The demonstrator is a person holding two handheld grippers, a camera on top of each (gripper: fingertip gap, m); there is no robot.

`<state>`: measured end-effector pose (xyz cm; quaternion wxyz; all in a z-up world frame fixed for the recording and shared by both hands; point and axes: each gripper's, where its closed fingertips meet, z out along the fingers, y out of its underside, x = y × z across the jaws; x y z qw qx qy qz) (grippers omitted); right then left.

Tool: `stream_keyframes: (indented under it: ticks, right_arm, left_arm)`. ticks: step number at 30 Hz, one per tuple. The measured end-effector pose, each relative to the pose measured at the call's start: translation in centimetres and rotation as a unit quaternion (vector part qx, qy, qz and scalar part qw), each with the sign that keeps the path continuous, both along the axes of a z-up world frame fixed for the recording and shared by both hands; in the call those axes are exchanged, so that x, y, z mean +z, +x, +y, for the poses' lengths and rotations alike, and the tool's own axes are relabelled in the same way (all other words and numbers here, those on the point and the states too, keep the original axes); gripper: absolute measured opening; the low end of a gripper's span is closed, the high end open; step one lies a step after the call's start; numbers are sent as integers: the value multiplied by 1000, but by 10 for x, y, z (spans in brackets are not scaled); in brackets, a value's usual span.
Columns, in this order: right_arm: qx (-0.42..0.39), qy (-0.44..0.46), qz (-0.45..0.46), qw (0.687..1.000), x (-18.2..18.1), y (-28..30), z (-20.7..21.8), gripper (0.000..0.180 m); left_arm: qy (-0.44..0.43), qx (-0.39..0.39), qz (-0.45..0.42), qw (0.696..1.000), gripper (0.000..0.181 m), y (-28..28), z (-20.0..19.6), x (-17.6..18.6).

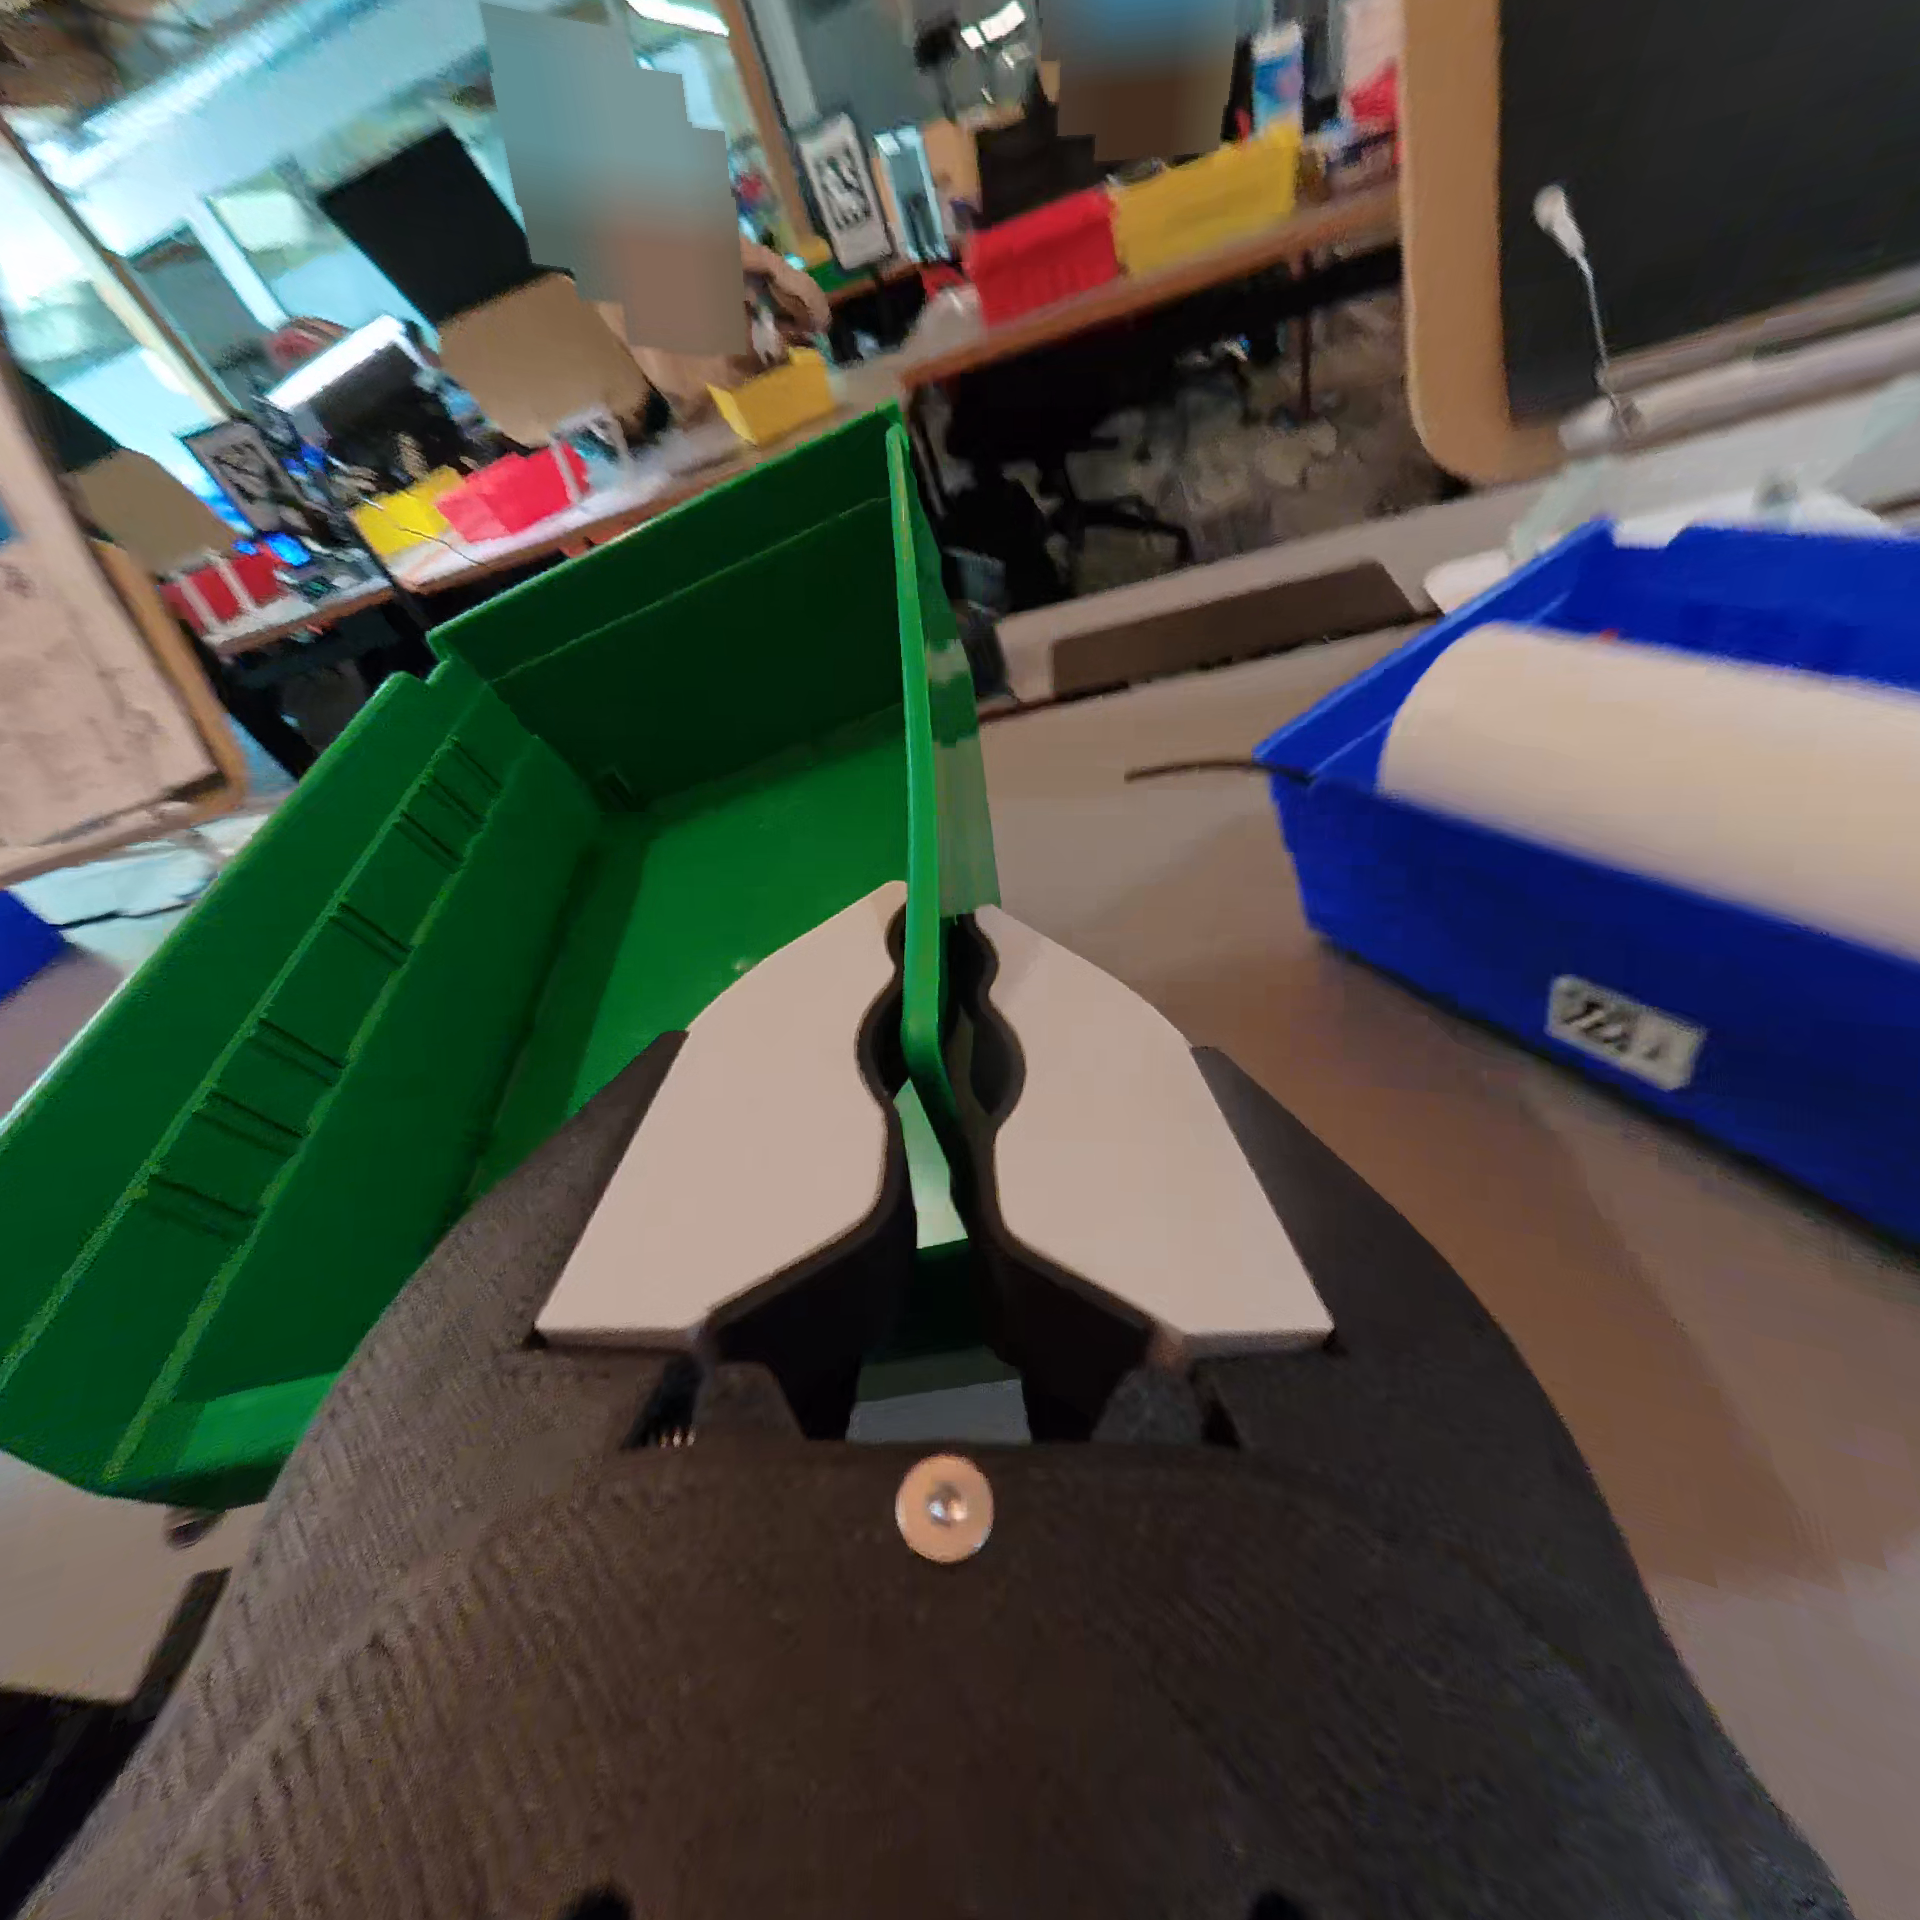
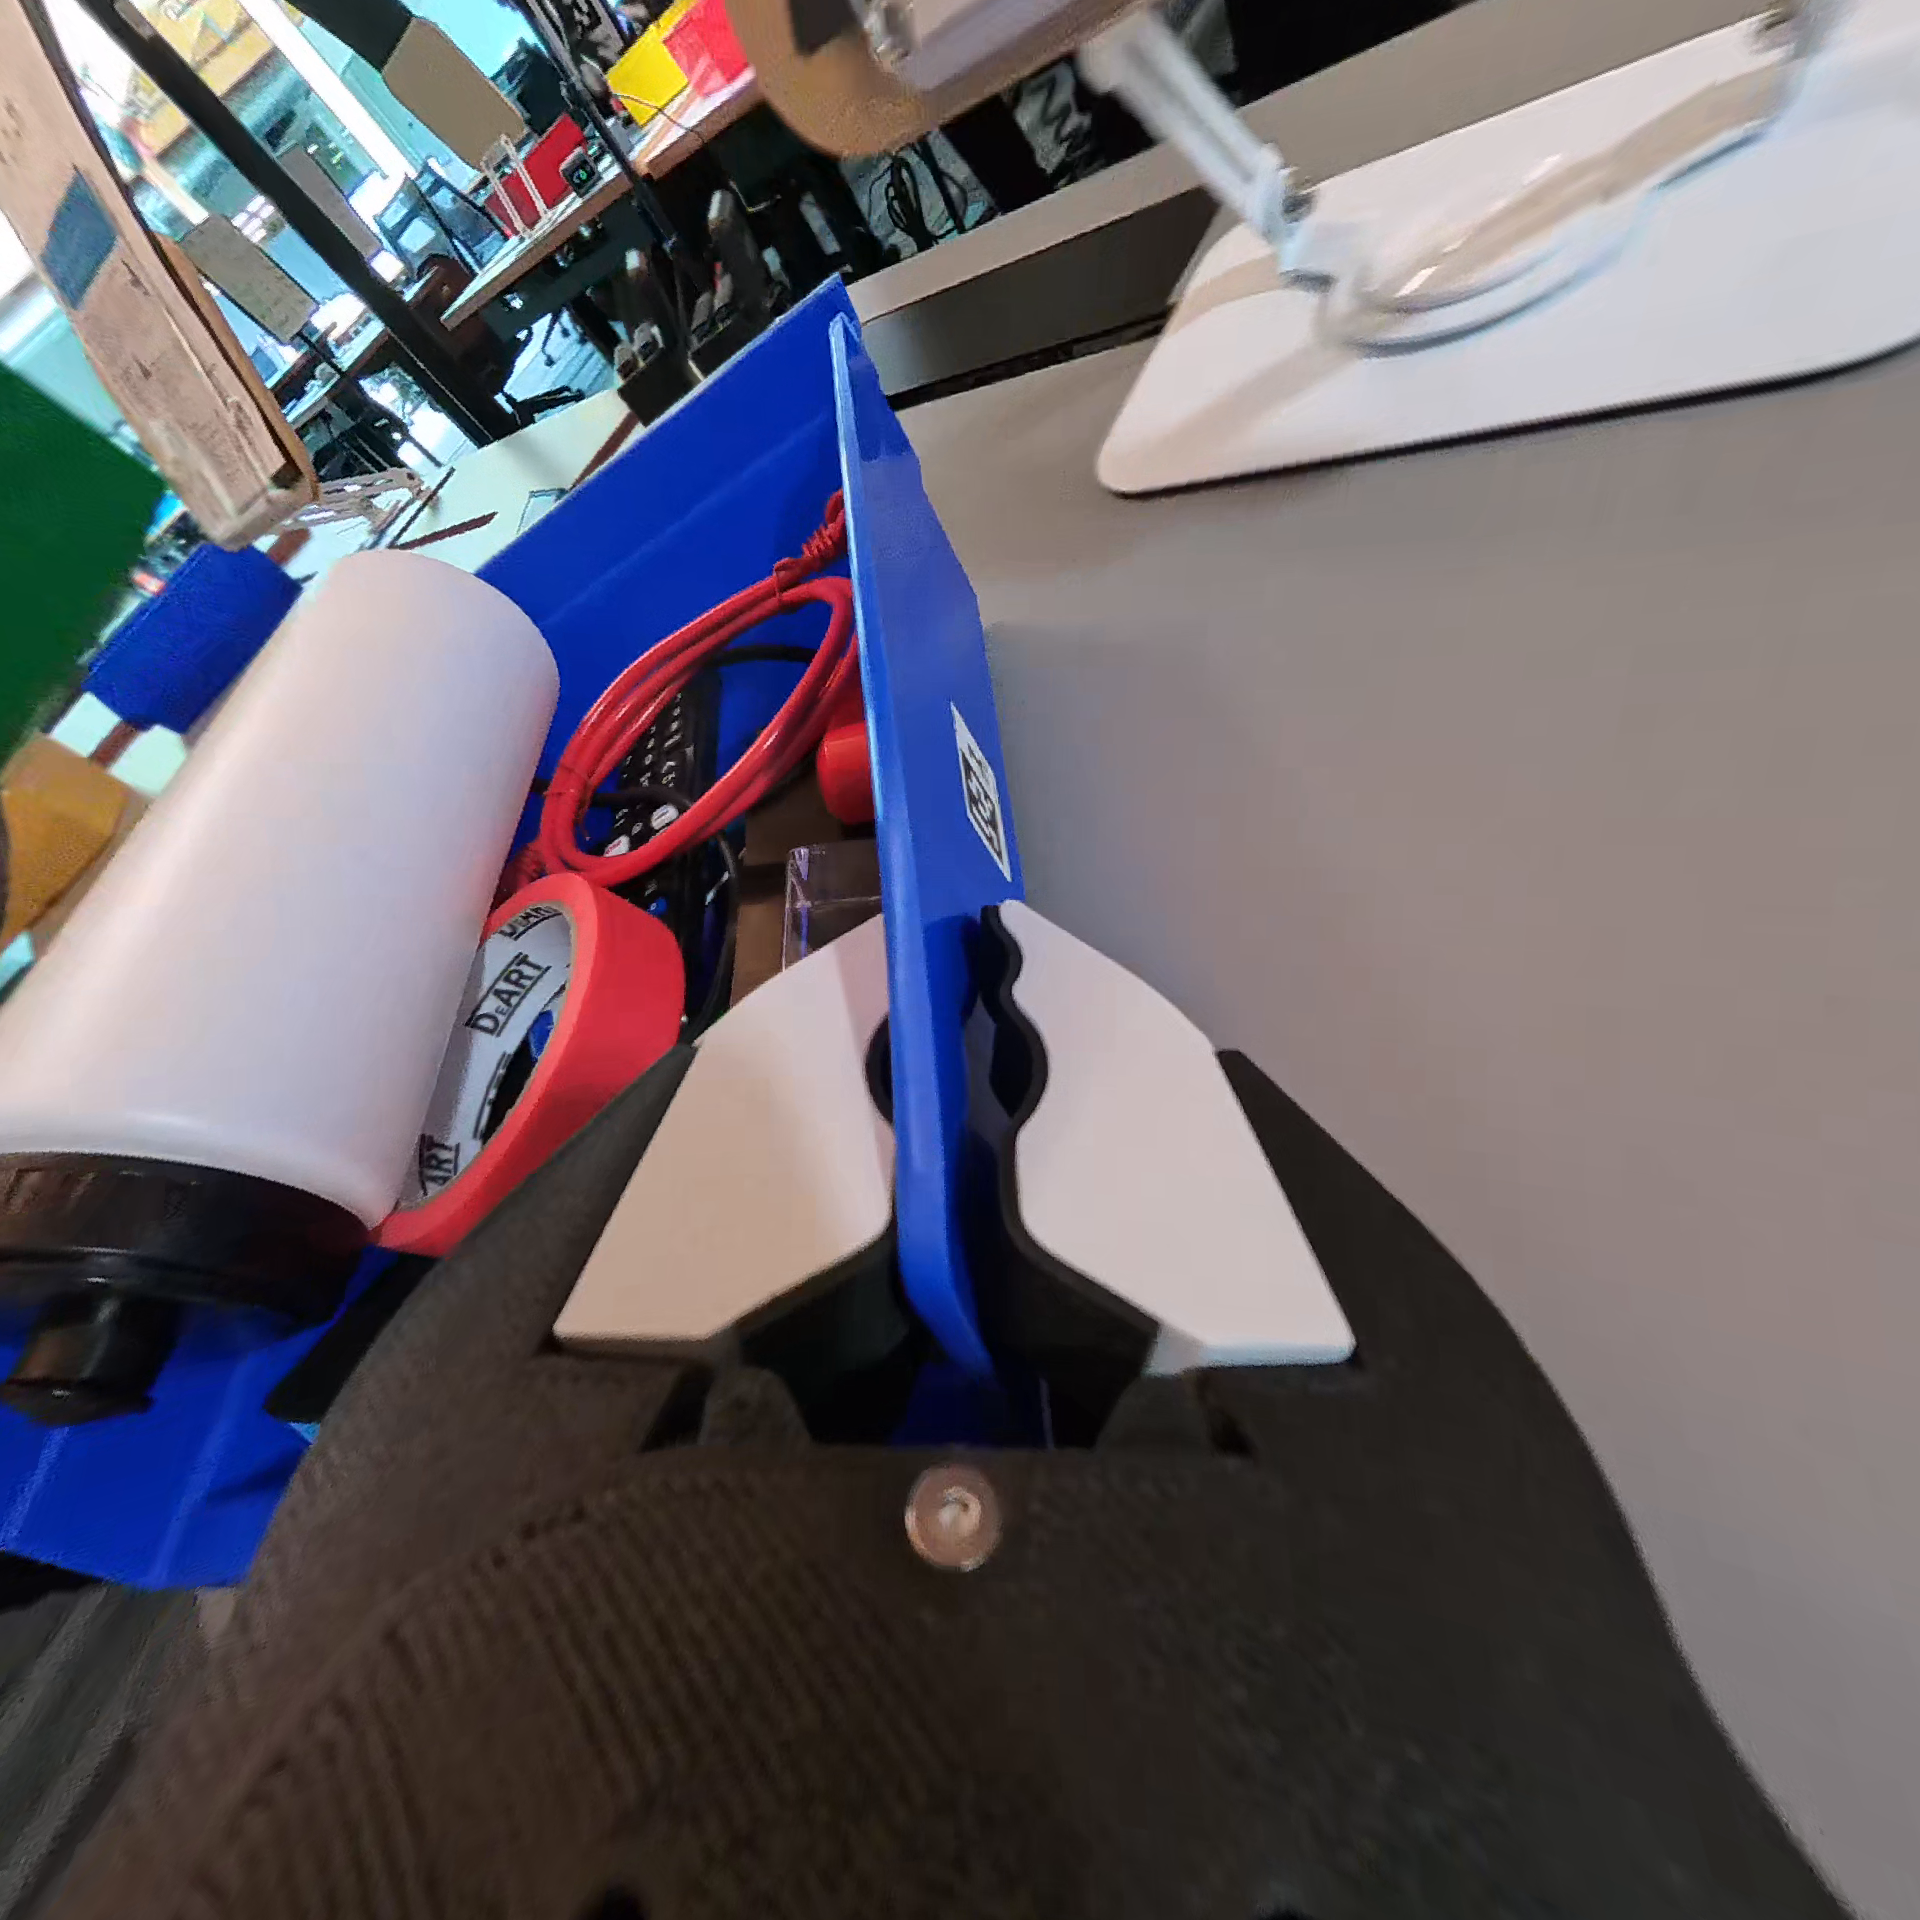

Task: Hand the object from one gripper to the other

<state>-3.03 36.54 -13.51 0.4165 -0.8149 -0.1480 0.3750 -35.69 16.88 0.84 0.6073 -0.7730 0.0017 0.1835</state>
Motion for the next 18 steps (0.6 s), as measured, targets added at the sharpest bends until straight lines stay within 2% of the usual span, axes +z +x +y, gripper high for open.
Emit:
stream_keyframes:
  ticks: [4, 6, 11, 18]
  right_arm:
    - [-34, 4, 7, 999, -11, -85, 0, 11]
    - [-63, 31, 28, 997, -8, -128, -10, 18]
    - [-69, 32, 87, 993, 2, -234, -52, 45]
    - [-33, 25, 83, 996, 7, -325, -99, 64]
  left_arm:
    - [47, 39, 27, 998, 4, -29, -37, 45]
    - [60, 58, 34, 996, 5, -41, -50, 57]
    - [85, 73, 32, 993, 5, -53, -67, 70]
    - [118, 31, 0, 993, 5, -43, -70, 80]
